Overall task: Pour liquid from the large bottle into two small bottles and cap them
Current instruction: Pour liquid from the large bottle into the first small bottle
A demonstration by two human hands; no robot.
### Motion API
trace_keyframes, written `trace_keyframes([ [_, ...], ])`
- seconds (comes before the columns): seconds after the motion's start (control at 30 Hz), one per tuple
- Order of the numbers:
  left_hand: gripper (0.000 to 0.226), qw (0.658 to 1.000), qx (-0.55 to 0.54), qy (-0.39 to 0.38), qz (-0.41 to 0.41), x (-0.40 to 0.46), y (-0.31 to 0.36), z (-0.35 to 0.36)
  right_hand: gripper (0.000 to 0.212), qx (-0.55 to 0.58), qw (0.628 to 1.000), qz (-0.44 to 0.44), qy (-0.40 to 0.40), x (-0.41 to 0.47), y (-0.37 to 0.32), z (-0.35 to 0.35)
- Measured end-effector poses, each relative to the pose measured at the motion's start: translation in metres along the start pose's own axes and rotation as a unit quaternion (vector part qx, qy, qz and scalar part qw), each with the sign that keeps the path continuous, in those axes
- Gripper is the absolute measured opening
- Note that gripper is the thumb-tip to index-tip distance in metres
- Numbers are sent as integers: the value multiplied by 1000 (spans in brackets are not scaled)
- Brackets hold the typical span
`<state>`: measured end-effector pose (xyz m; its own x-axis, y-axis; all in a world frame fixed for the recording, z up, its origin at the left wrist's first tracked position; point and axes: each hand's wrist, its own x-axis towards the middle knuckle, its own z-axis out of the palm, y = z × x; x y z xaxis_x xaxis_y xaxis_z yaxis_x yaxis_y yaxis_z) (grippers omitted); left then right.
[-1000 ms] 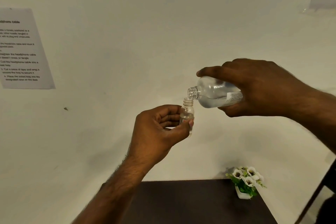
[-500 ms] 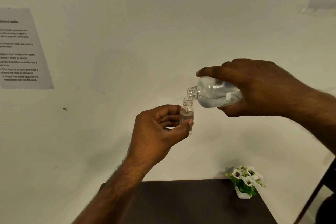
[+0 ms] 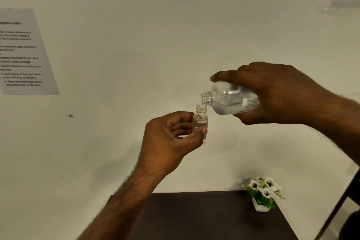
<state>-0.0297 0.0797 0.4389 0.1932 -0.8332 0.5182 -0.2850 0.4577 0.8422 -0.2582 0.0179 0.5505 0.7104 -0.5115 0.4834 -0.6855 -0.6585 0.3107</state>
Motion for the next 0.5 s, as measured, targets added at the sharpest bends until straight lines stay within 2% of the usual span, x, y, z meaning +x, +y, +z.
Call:
trace_keyframes([
  [0.5,31,1000,-12,-4,-2,2,-4,2,87,3,1000,2,-9,-1,1,2],
])
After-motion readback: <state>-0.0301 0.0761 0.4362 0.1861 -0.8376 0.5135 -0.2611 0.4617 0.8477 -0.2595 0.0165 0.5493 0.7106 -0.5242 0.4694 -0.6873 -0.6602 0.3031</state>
